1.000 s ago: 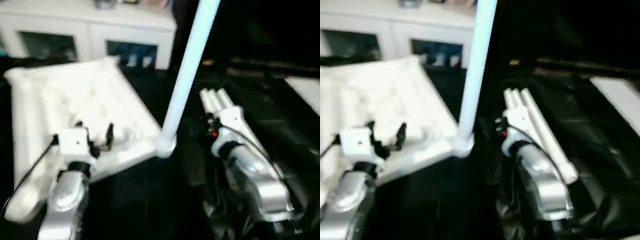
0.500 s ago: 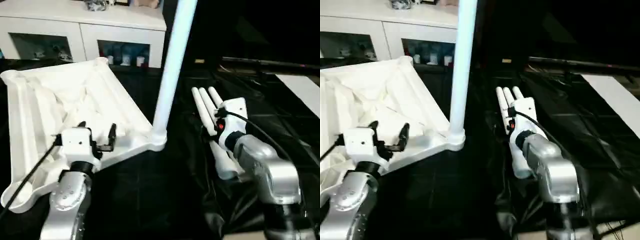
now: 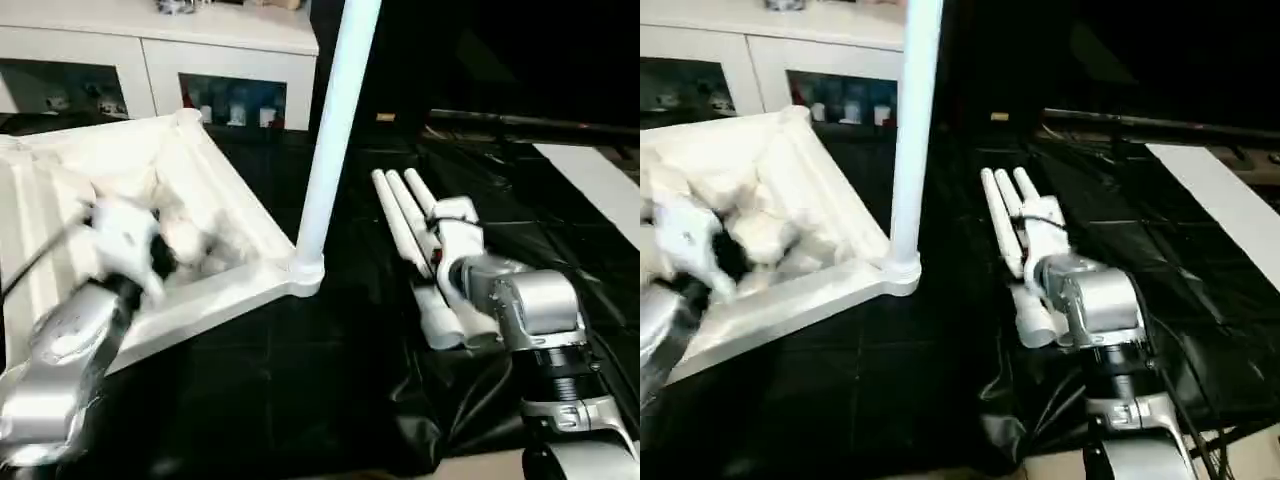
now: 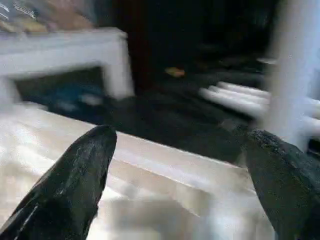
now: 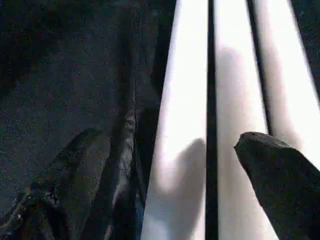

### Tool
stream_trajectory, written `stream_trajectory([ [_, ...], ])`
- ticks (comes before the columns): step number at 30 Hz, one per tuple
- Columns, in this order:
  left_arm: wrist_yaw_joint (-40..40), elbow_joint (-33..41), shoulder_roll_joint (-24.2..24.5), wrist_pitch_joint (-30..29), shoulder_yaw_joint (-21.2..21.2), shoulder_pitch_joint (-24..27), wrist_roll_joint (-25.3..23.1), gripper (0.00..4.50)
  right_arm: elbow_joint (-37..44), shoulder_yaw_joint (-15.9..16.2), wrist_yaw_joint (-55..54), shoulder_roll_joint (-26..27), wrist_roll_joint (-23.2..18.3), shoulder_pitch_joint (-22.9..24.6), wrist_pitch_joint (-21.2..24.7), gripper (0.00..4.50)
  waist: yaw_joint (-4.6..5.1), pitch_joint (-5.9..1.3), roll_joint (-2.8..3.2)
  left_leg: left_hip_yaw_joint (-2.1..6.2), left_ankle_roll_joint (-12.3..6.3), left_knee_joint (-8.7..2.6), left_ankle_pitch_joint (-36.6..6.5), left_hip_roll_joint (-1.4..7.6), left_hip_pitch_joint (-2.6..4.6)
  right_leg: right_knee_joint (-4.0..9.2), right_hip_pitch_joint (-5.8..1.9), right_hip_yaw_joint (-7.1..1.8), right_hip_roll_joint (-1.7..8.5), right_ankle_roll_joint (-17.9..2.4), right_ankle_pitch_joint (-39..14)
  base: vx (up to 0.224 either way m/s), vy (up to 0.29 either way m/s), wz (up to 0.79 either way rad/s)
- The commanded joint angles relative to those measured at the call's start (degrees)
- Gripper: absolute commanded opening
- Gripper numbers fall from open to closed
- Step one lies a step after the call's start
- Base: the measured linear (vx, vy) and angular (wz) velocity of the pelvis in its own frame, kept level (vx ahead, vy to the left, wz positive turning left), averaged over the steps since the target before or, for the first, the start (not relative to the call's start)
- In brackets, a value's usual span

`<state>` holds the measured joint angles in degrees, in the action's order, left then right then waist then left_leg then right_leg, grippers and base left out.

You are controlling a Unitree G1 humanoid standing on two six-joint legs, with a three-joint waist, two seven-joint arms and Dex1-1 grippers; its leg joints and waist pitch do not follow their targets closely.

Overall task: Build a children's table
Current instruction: Pick table leg

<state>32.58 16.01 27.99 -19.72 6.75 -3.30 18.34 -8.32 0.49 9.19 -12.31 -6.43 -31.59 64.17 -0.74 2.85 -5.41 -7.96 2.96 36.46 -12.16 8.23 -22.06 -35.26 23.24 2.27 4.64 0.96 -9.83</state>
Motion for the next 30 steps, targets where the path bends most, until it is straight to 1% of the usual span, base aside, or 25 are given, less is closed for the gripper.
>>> stream_trajectory([
  [1, 3.57, 3.73, 1.58, -3.55, -1.64, 0.28, 3.53, 4.5, -0.75, -0.94, -0.33, -0.02, -0.37, -0.85, 1.89, 4.46, -0.28, -2.9, 1.67, 0.79, 5.36, -6.24, -16.79, 3.58, 1.05, 3.49, -1.24, -2.21, 3.11, -9.11, -15.05, 0.062, -0.031, 0.02],
  [2, 4.1, 4.28, 2.34, -4.42, -1.94, 0.52, 4.05, 4.5, -0.75, -1.23, -0.18, 0.24, -0.84, -0.85, 2.28, 4.46, -0.63, -3.08, 1.91, 0.43, 5.48, -6.06, -15.69, 3.64, 1.4, 3.28, -1.14, -2.23, 3.04, -9.56, -13.68, 0.064, -0.04, 0.01],
  [3, 4.51, 4.63, 2.95, -5.03, -2.17, 0.67, 4.33, 4.5, -0.67, -1.29, 0.06, 0.4, -1.21, -0.82, 2.59, 4.46, -0.71, -3.16, 1.98, 0.29, 5.38, -6.02, -14.56, 3.64, 1.34, 3.2, -1.32, -2.25, 2.98, -9.72, -12.41, 0.064, -0.04, 0.01],
  [4, 4.89, 4.81, 3.76, -5.55, -2.5, 0.81, 4.0, 4.5, -0.45, -1.22, 0.4, 0.58, -1.6, -0.68, 2.98, 4.46, -0.84, -3.29, 1.95, 0.2, 5.27, -6.03, -12.76, 3.7, 1.14, 2.97, -1.71, -2.25, 2.95, -9.9, -10.64, 0.058, -0.043, -0.01],
  [5, 5.73, 4.92, 4.74, -6.49, -2.76, 0.81, 3.96, 4.5, -0.2, -1.28, 0.62, 0.82, -1.97, -0.63, 3.72, 4.46, -1.31, -3.42, 1.75, -0.32, 4.66, -5.89, -8.08, 3.67, 1.24, 2.63, -2.02, -2.29, 2.68, -10.07, -5.69, 0.05, -0.039, -0.02],
  [7, 6.46, 5.17, 5.36, -7.35, -2.97, 0.91, 4.33, 4.5, -0.04, -1.13, 0.77, 0.87, -2.05, -0.54, 3.83, 4.46, -1.59, -3.44, 1.79, -0.64, 4.13, -5.97, -5.2, 3.64, 1.28, 2.46, -2.37, -2.31, 2.57, -10.4, -2.91, 0.025, -0.019, -0.01],
  [8, 8.04, 6.23, 6.26, -9.46, -3.05, 1.28, 5.75, 4.5, 0.56, -0.97, 1.06, 1.0, -2.19, -0.43, 4.29, 4.46, -1.71, -3.36, 2.05, -0.69, 4.56, -6.08, -4.89, 3.82, 1.31, 2.37, -2.44, -2.27, 2.56, -10.63, -2.76, 0.0, 0.0, 0.0],
  [9, 8.51, 6.56, 6.48, -9.92, -3.06, 1.43, 6.22, 4.5, 0.77, -0.95, 1.13, 1.05, -2.24, -0.4, 4.4, 4.46, -1.65, -3.35, 2.0, -0.71, 4.8, -6.11, -4.93, 3.86, 1.22, 2.32, -2.57, -2.29, 2.53, -10.69, -2.8, 0.0, 0.0, 0.0],
  [10, 9.52, 7.45, 7.04, -11.16, -2.94, 1.78, 7.43, 4.5, 1.26, -0.97, 1.29, 1.16, -2.34, -0.38, 4.78, 4.46, -1.75, -3.34, 2.17, -0.7, 5.46, -6.21, -5.22, 4.0, 1.29, 2.23, -2.61, -2.26, 2.48, -10.79, -3.12, 0.0, 0.0, 0.0],
  [11, 10.5, 8.51, 7.92, -12.24, -2.98, 2.34, 8.51, 4.5, 1.74, -1.0, 1.43, 1.3, -2.44, -0.51, 5.37, 4.46, -1.74, -3.26, 2.14, -0.79, 5.97, -6.21, -5.82, 4.05, 1.41, 2.26, -2.54, -2.29, 2.29, -10.76, -3.38, 0.0, 0.0, 0.0],
  [12, 10.55, 8.56, 7.97, -12.29, -2.99, 2.37, 8.56, 4.5, 1.76, -1.0, 1.44, 1.31, -2.44, -0.52, 5.4, 4.46, -1.73, -3.21, 2.05, -0.83, 6.09, -6.24, -6.23, 4.06, 1.44, 2.36, -2.54, -2.31, 2.25, -10.62, -3.77, 0.0, 0.0, 0.0],
  [13, 11.25, 9.32, 8.84, -13.66, -3.0, 2.82, 10.05, 4.5, 2.19, -0.74, 1.83, 1.31, -2.62, -0.71, 5.29, 4.46, -1.74, -2.99, 1.85, -0.91, 6.32, -6.35, -7.98, 4.0, 1.47, 2.64, -2.47, -2.41, 2.22, -10.17, -6.12, 0.0, 0.0, 0.0],
  [14, 11.33, 9.59, 9.04, -14.01, -2.95, 2.97, 10.41, 4.5, 2.59, -0.58, 1.95, 1.29, -2.68, -0.82, 5.47, 4.46, -1.81, -2.86, 1.84, -0.91, 6.55, -6.48, -9.89, 4.01, 1.64, 2.9, -2.41, -2.5, 2.34, -9.68, -9.34, 0.0, 0.0, 0.0],
  [16, 11.22, 9.9, 9.18, -14.76, -2.78, 2.94, 11.07, 4.5, 3.29, 0.09, 2.05, 0.95, -2.7, -1.12, 5.32, 4.46, -1.77, -2.64, 1.67, -0.88, 6.55, -6.62, -12.14, 3.97, 1.78, 3.33, -2.22, -2.54, 2.27, -8.76, -13.55, 0.0, 0.0, 0.0],
  [17, 11.27, 10.08, 9.22, -15.18, -2.68, 2.94, 11.54, 4.5, 3.56, 0.12, 2.14, 0.93, -2.89, -1.28, 5.19, 4.46, -1.85, -2.53, 1.62, -0.82, 6.61, -6.69, -14.38, 4.01, 2.05, 3.84, -1.93, -2.67, 2.42, -7.47, -18.82, 0.0, 0.0, 0.0],
  [18, 11.24, 10.2, 9.27, -15.35, -2.64, 2.96, 11.68, 4.5, 3.89, 0.18, 2.27, 0.9, -3.07, -1.44, 5.08, 4.46, -1.88, -2.51, 1.68, -0.79, 6.59, -6.69, -14.7, 4.01, 2.11, 3.95, -1.82, -2.68, 2.4, -7.2, -19.7, 0.0, 0.0, 0.0],
  [20, 11.27, 10.43, 9.31, -15.66, -2.58, 3.01, 11.66, 4.5, 4.45, 0.5, 2.54, 0.71, -3.22, -1.79, 4.93, 4.46, -1.87, -2.41, 1.6, -0.67, 6.49, -6.75, -15.65, 4.01, 2.06, 4.28, -1.64, -2.67, 2.36, -6.13, -22.81, 0.0, 0.0, 0.0],
  [24, 11.18, 10.82, 9.3, -16.15, -2.56, 3.19, 11.26, 4.5, 5.34, 0.15, 3.08, 1.03, -3.6, -2.34, 5.17, 4.46, -1.74, -2.43, 1.66, -0.48, 6.74, -6.78, -16.69, 4.08, 2.12, 4.38, -1.37, -2.54, 2.27, -5.37, -24.53, 0.0, 0.0, 0.0],
  [26, 10.79, 11.04, 9.45, -16.55, -2.65, 3.22, 11.46, 4.5, 5.6, -0.85, 3.44, 1.59, -4.36, -2.5, 4.02, 4.46, -1.71, -2.46, 1.63, -0.49, 6.63, -6.77, -16.78, 4.03, 2.04, 4.41, -1.37, -2.54, 2.21, -5.18, -24.36, 0.0, 0.0, 0.0],
  [27, 10.73, 11.08, 9.49, -16.6, -2.66, 3.22, 11.52, 4.5, 5.52, -1.01, 3.26, 1.64, -4.24, -2.52, 3.64, 4.46, -1.74, -2.52, 1.61, -0.5, 6.58, -6.73, -16.52, 4.04, 2.05, 4.35, -1.35, -2.55, 2.25, -5.19, -24.06, 0.0, 0.0, 0.0],
  [28, 10.6, 11.12, 9.55, -16.7, -2.67, 3.2, 11.62, 4.5, 5.16, -1.53, 2.55, 1.79, -3.8, -2.62, 2.62, 4.46, -1.78, -2.57, 1.74, -0.5, 6.59, -6.71, -16.15, 4.04, 2.05, 4.27, -1.35, -2.57, 2.25, -5.31, -23.54, 0.0, 0.0, 0.0],
  [30, 10.48, 11.19, 9.71, -16.99, -2.75, 3.2, 11.85, 4.5, 4.36, -2.19, 1.26, 1.8, -2.87, -2.77, 1.53, 4.46, -1.8, -2.68, 1.75, -0.61, 6.79, -6.71, -14.98, 4.08, 2.08, 4.03, -1.32, -2.57, 2.12, -6.02, -21.01, 0.0, 0.0, 0.0],
])
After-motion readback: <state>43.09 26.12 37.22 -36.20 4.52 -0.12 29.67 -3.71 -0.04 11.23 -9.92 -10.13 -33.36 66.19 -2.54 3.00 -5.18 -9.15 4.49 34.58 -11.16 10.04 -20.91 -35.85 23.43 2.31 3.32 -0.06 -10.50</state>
